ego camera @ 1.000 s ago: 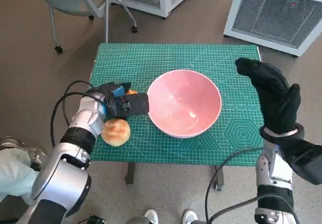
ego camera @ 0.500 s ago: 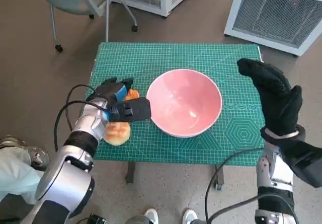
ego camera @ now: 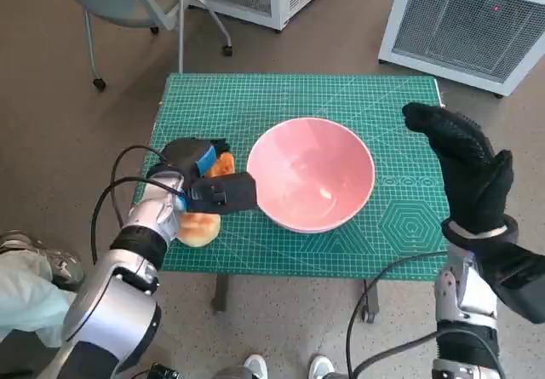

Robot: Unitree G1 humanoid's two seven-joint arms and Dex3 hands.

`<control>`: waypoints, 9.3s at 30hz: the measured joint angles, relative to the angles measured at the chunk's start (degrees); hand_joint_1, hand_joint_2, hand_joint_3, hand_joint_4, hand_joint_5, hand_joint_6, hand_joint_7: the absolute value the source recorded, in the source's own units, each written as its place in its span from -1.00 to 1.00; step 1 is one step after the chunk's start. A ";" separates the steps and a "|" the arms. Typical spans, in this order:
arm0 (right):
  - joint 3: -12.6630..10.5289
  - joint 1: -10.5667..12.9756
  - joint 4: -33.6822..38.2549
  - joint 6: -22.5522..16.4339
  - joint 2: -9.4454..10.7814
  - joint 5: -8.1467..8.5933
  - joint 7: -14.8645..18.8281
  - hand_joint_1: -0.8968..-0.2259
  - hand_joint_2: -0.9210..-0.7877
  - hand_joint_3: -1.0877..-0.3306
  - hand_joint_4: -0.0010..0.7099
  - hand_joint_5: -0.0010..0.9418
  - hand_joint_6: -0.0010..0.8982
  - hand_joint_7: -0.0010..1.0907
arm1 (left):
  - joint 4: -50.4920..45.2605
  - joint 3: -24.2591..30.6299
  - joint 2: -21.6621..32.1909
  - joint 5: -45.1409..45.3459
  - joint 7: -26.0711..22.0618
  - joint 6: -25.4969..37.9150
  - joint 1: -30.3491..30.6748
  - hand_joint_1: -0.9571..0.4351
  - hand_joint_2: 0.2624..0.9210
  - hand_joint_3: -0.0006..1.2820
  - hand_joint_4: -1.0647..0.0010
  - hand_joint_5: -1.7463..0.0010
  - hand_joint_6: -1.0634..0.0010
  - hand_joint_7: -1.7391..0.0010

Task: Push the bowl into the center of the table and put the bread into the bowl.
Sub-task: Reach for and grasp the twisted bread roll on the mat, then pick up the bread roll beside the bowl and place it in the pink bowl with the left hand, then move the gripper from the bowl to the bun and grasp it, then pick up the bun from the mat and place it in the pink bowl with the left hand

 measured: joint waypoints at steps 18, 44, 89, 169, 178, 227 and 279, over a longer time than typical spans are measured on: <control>0.28 0.18 -0.18 0.72 0.01 -0.02 0.00 -0.26 -1.00 -0.12 -0.76 -1.00 -1.00 -0.23 | -0.04 3.98 1.15 -2.67 -1.45 -0.99 -0.23 0.37 1.00 -0.88 -0.22 -0.49 -0.23 -0.19; 0.96 0.22 -0.25 1.87 0.02 0.47 0.46 -0.27 -1.00 -0.11 -0.77 -1.00 -1.00 -0.28 | -26.26 12.90 6.01 -7.26 5.03 -8.92 0.06 0.38 1.00 -0.94 -0.38 -0.30 -0.24 -0.28; 0.96 2.57 -2.46 2.45 0.17 1.01 -0.27 -0.24 -1.00 -0.09 -0.77 -1.00 -1.00 -0.29 | -35.57 6.41 0.68 -5.96 -17.96 -15.82 7.12 -0.16 0.80 -1.00 0.78 1.00 0.55 0.98; 2.34 3.16 -2.12 3.94 0.78 0.51 0.61 -0.26 -1.00 -0.11 -0.79 -1.00 -1.00 -0.33 | -60.28 14.36 17.69 -12.47 -40.48 5.94 32.97 0.09 0.42 -0.99 0.78 1.00 0.59 1.00; 2.31 3.22 -2.60 4.63 0.75 0.56 0.91 -0.25 -1.00 -0.11 -0.80 -1.00 -1.00 -0.33 | -50.41 9.61 14.27 -6.18 -36.13 8.20 26.43 0.31 0.51 -0.97 0.70 0.98 0.38 0.95; 1.94 3.59 -2.63 4.31 0.59 0.05 0.03 -0.25 -1.00 -0.11 -0.79 -1.00 -1.00 -0.33 | -73.46 21.07 13.98 -11.78 -29.66 7.85 28.66 0.38 0.96 -0.94 -0.47 -0.21 -0.24 -0.32; 1.58 6.46 -6.56 3.75 0.75 -0.29 -2.07 -0.22 -1.00 -0.07 -0.76 -0.99 -1.00 -0.33 | -44.41 2.94 -5.22 -2.19 -16.92 -6.01 11.23 -0.21 0.87 -0.98 0.73 1.00 0.43 1.00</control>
